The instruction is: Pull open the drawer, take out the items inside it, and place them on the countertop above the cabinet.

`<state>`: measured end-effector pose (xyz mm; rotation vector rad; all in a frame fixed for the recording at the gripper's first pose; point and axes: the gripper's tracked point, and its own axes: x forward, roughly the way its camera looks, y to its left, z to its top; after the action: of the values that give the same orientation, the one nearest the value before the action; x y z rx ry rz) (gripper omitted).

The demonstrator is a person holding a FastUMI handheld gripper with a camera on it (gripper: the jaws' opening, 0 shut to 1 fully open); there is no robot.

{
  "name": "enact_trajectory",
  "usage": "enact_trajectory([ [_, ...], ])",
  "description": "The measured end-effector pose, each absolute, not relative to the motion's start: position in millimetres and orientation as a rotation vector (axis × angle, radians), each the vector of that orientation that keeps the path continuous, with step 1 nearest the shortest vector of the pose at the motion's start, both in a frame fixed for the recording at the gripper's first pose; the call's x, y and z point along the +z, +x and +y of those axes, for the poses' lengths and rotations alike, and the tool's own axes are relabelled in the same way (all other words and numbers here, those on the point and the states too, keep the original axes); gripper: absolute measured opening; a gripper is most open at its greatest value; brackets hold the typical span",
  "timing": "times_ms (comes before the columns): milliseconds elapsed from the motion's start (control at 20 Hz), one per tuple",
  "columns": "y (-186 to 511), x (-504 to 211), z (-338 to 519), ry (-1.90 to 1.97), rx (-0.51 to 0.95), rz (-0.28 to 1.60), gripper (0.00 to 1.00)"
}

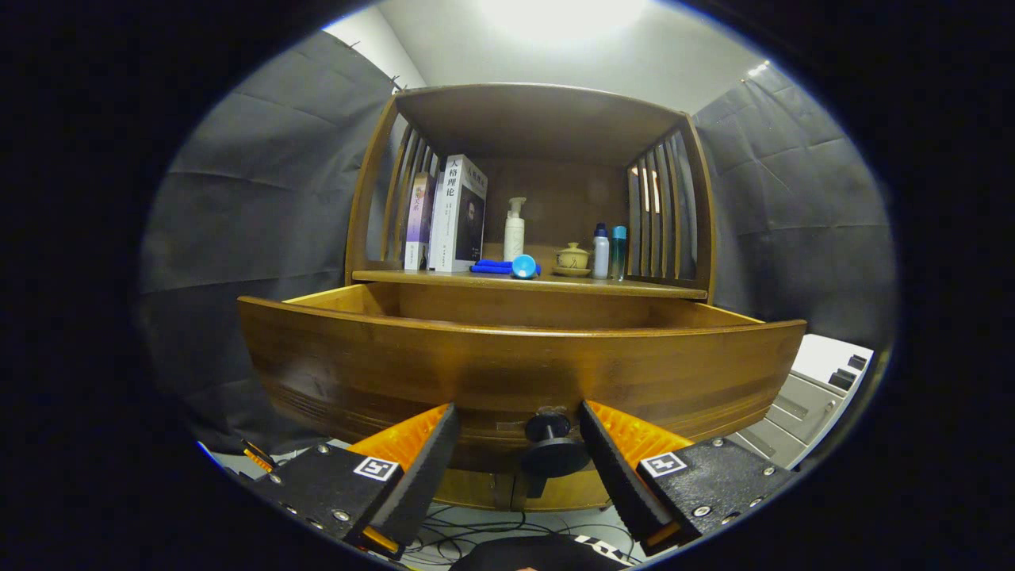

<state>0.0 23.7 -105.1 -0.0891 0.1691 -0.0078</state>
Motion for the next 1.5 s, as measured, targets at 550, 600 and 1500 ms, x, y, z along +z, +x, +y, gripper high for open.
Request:
enact_trajectory([
  [550,44,-99,27,-0.028,-0.031,0.18,0.95],
  [600,50,-96,28,-0.022,-0.034,0.168,0.95],
  [1500,113,-104,24,-0.025,-0.039,0.171,0.95],
])
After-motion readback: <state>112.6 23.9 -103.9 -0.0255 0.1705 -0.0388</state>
